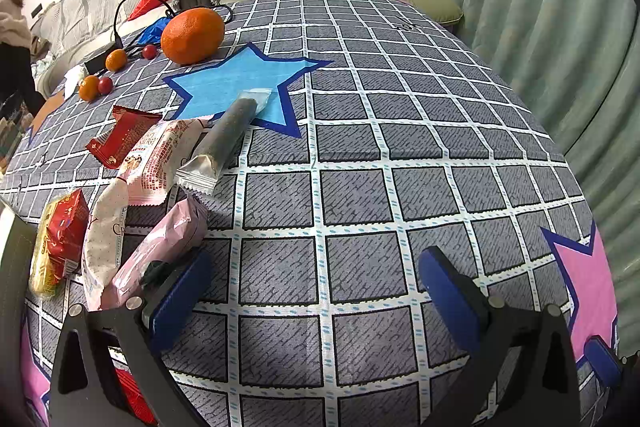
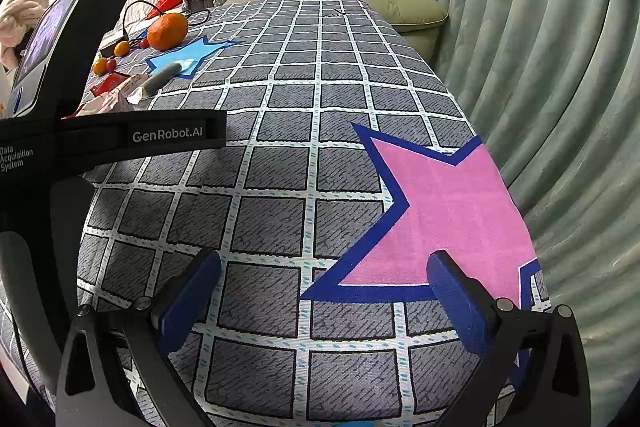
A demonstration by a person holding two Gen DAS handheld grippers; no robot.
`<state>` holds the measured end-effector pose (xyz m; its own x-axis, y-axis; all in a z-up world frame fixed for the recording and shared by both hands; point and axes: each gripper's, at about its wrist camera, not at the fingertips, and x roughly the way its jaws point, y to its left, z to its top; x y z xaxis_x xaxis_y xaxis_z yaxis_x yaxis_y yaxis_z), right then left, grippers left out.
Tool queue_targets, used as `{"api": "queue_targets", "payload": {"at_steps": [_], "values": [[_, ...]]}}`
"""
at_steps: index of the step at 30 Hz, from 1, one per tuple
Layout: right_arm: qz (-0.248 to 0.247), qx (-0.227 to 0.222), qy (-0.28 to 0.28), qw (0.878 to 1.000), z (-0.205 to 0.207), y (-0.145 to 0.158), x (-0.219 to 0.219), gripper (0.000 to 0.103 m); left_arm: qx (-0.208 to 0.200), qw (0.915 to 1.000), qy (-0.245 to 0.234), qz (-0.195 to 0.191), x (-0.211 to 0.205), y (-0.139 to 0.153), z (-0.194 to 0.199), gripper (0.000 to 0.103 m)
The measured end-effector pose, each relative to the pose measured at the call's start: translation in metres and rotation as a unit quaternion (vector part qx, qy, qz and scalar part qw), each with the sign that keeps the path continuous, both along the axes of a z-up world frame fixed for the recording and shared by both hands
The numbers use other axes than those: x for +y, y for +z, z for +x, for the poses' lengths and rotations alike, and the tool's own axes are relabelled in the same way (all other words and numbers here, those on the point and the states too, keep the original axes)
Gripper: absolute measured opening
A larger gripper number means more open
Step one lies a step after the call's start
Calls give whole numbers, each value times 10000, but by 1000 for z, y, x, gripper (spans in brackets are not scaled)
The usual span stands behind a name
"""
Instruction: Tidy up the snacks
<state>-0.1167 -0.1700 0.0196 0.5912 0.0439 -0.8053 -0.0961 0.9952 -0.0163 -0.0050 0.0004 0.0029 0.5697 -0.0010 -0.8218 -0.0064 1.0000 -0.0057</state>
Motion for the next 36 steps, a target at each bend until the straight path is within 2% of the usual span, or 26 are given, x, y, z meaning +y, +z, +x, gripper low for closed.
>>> {"api": "queue_targets", "payload": {"at_steps": [16,18,20,22,24,27,28,29,30,31,32,33,34,36], "values": [[0,1,0,10000,0,0,-1,103,13,10000,1,5,0,2,-2,103],[1,0,0,10000,0,0,-1,103,177,9998,-66,2,0,-2,7,103],[1,0,0,10000,0,0,-1,103,593,9978,-303,-15,-3,2,11,103],[2,0,1,10000,0,0,-1,103,701,9964,-460,-140,-3,4,12,103],[0,0,0,10000,0,0,0,103,613,9954,-656,-347,2,19,-1,103],[1,0,-2,10000,0,0,0,103,499,9939,-869,-470,21,42,-22,103],[0,0,-1,10000,0,0,0,103,223,9951,-908,-328,26,46,-31,103],[0,0,-1,10000,0,0,0,103,131,9953,-917,-283,39,52,-41,103],[0,0,0,10000,0,0,0,103,191,9946,-916,-447,54,56,-48,103],[0,0,-1,10000,0,0,0,103,116,9949,-895,-443,68,57,-58,103],[0,0,-1,10000,0,0,0,103,98,9961,-859,-145,73,56,-60,103],[-1,0,-2,10000,0,0,0,103,102,9966,-808,-88,88,55,-68,103],[-1,-1,-2,10000,0,0,0,103,84,9966,-779,-259,100,53,-78,103],[0,-1,-1,10000,-3,1,-3,103,199,9975,-656,-146,121,46,-87,103]]}}
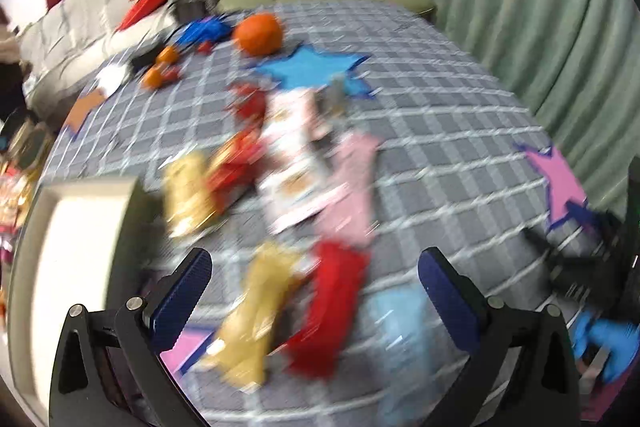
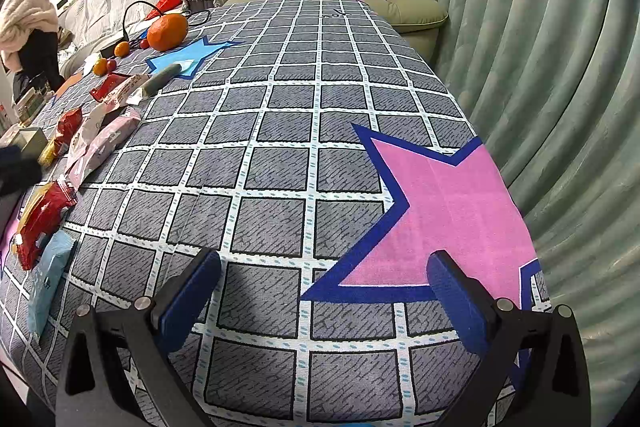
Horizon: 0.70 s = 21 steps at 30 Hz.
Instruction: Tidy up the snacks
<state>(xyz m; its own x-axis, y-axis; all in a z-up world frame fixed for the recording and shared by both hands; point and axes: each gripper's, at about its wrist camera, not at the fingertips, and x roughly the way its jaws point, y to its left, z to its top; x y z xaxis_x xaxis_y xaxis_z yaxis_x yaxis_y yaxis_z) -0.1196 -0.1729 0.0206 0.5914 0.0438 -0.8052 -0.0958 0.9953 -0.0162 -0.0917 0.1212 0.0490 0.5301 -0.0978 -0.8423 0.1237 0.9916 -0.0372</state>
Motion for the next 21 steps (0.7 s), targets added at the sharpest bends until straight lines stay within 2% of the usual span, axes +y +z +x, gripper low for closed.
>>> {"api": "queue_targets", "payload": {"at_steps": [3,5,8,10,11,12,13,15,17,19,21], "values": [[1,6,2,10000,-5,1,-4,103,147,9995,154,-219,26,-13,-14,103],[-21,56,-13,10000,-8,3,-7,103,253,9991,252,-212,35,-20,-18,103],[-41,618,-419,9972,-2,12,-1,103,298,9991,265,-120,40,-26,-21,103],[432,812,-233,9955,-4,21,21,103,313,9991,269,-55,42,-31,-20,103],[751,801,58,9939,-9,27,38,103,317,9991,264,-64,42,-32,-18,103],[848,800,333,9926,-14,33,56,103,324,9990,286,-87,44,-34,-17,103],[773,703,587,9928,-20,36,74,103,329,9990,300,-86,45,-34,-16,103],[260,500,1105,9923,-33,26,115,103,321,9988,330,-172,50,-35,-15,103],[-186,600,1455,9874,-38,9,148,103,317,9985,398,-209,57,-36,-13,103],[-334,798,1575,9837,-36,0,163,103,344,9981,473,-170,62,-38,-10,103],[-626,700,1554,9834,-28,-9,172,103,355,9982,489,16,61,-41,-7,103]]}}
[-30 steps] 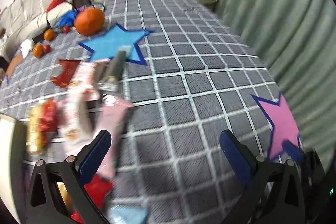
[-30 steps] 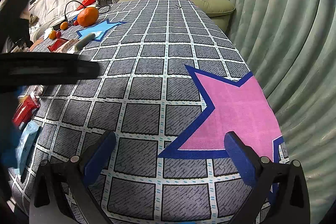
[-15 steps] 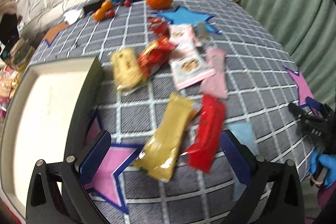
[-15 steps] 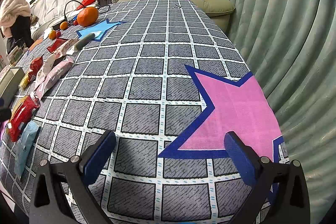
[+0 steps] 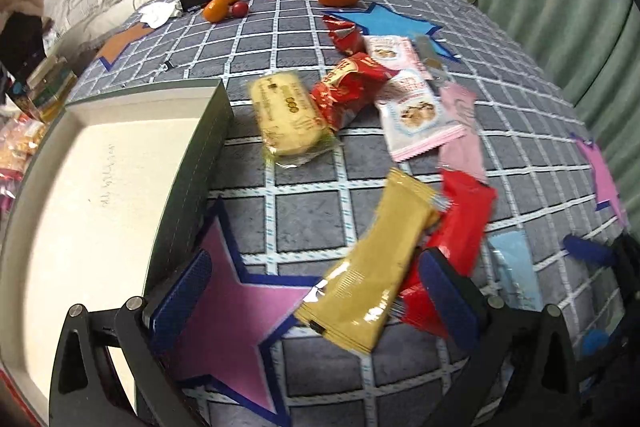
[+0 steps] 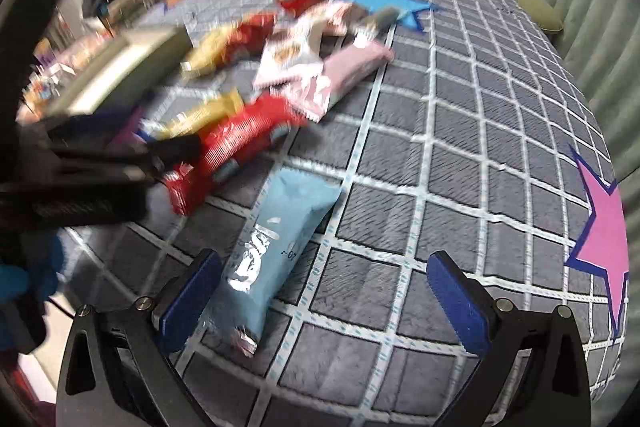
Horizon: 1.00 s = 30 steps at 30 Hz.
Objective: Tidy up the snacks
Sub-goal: 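Move the left tool over the gold bar while the right tool approaches the light-blue bar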
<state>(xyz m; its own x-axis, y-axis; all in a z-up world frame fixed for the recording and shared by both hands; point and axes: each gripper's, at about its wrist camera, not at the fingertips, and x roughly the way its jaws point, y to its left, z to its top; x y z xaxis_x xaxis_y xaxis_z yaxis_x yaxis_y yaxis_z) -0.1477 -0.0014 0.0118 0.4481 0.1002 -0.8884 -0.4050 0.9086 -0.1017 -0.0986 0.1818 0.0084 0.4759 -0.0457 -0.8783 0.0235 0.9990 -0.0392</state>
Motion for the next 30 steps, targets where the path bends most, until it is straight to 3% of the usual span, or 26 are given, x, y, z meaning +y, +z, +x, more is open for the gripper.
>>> {"api": "queue_targets", "payload": {"at_steps": [2,6,9,14,21,27,30], "values": [[52,-34,-70,10000,13,-1,-3,103,76,9993,-66,353,-10,-5,5,103],[-194,172,-659,9975,69,-12,-43,103,73,9996,-207,181,-25,-7,11,103],[-30,101,-1053,9944,87,-8,-70,103,3,9995,-321,75,-34,-8,10,103],[366,-306,-885,9949,62,-1,-79,103,-60,9992,-389,90,-33,-7,8,103],[526,-329,-877,9942,43,7,-80,103,109,9992,-374,84,-35,-8,13,103],[579,-328,-888,9938,38,8,-81,103,-2,9988,481,107,-15,-9,28,103],[585,-327,-890,9938,40,8,-81,103,153,9989,433,102,-10,-9,34,103]]}}
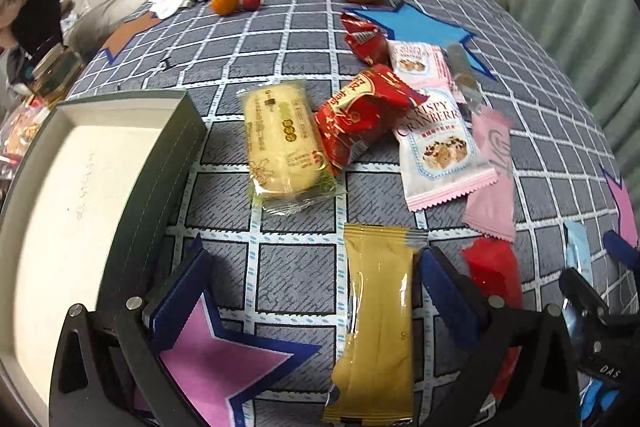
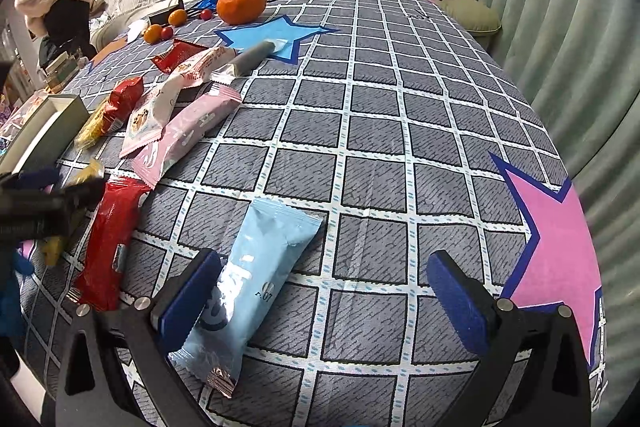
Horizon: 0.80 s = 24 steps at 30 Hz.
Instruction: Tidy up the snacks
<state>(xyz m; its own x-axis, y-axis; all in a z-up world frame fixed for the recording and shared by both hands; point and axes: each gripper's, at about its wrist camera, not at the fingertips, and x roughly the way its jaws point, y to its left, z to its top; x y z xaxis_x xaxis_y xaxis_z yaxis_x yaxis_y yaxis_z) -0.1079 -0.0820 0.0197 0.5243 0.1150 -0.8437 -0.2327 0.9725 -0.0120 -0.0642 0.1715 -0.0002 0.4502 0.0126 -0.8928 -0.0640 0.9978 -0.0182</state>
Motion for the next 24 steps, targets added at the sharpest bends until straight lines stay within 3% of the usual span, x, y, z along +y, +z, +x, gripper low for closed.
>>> {"api": "queue_targets", "payload": {"at_steps": [5,24], "values": [[6,6,0,10000,0,0,0,103,-522,9986,-72,11,-2,-1,-20,103],[6,3,5,10000,0,0,0,103,-639,9979,-47,58,-4,-1,-22,103]]}}
